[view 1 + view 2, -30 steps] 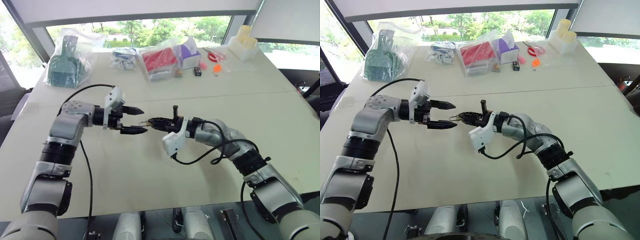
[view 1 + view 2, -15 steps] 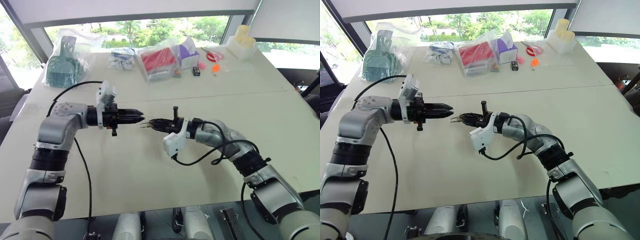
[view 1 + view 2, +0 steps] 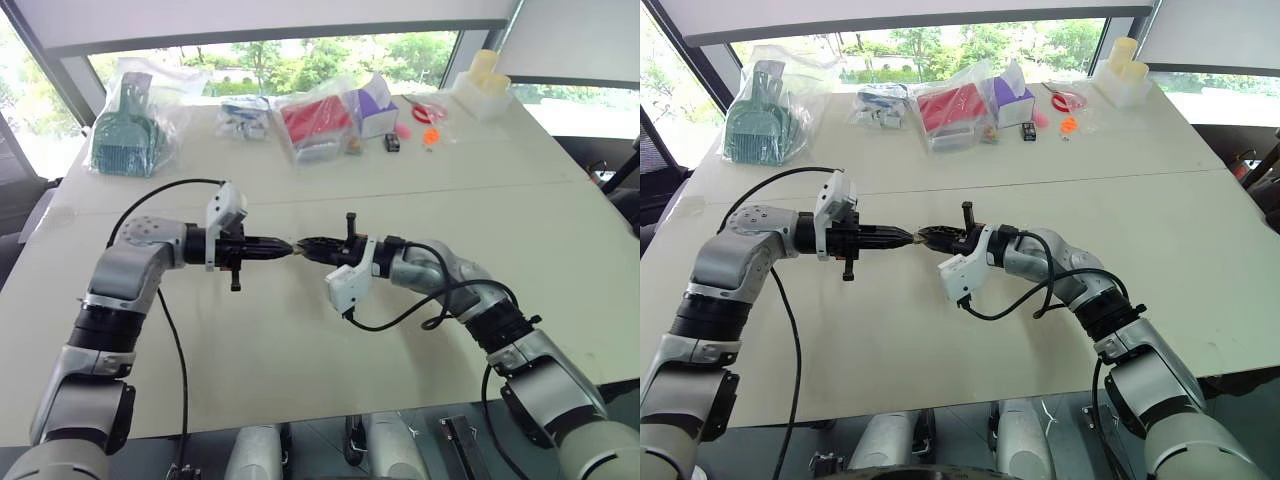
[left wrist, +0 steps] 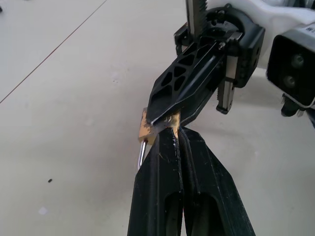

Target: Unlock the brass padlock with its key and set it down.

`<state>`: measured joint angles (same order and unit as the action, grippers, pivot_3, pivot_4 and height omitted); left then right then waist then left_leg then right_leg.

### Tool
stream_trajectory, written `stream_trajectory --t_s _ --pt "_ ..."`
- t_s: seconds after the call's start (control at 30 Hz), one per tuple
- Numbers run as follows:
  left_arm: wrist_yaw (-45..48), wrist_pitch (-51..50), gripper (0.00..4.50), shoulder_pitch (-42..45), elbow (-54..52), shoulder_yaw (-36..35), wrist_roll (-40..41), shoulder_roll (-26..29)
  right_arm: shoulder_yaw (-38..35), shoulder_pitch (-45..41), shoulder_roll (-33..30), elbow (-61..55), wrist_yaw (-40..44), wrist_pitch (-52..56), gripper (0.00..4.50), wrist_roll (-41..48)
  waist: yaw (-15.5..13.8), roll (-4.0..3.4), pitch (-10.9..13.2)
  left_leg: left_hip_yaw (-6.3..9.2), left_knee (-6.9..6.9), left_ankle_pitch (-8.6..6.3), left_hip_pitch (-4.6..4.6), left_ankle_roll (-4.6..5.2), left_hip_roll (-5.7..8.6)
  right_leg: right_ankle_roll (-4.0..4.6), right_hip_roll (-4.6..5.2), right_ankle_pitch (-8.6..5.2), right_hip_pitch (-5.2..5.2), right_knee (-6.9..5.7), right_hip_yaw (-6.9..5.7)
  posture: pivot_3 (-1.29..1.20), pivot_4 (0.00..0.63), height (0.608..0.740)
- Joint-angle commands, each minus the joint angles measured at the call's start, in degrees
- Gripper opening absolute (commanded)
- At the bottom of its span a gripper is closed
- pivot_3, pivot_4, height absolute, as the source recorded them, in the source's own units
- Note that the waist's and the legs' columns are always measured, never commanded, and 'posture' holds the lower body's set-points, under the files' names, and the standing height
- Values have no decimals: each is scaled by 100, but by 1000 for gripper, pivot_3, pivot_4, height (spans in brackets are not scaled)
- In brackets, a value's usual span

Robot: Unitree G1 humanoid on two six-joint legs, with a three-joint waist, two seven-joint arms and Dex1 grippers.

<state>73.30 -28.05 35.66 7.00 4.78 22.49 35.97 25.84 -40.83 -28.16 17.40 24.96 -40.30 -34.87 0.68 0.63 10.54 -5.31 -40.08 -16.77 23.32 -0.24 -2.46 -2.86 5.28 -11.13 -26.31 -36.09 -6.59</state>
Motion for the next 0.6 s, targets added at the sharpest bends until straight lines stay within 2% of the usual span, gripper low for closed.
stream_trajectory --t_s 0.03,0.6 --pt "31 230 47 12 96 -11 -82 57 -110 -77 15 -121 -43 -24 0 138 2 0 0 0 0 0 0 0 0 0 0 0 0 0 0 0 150 740" --pt "-140 806 47 2 576 9 -377 -61 -105 -86 34 -193 -16 -23 0 184 2 0 0 -2 0 -3 -1 5 0 0 0 0 0 0 0 0 150 740"
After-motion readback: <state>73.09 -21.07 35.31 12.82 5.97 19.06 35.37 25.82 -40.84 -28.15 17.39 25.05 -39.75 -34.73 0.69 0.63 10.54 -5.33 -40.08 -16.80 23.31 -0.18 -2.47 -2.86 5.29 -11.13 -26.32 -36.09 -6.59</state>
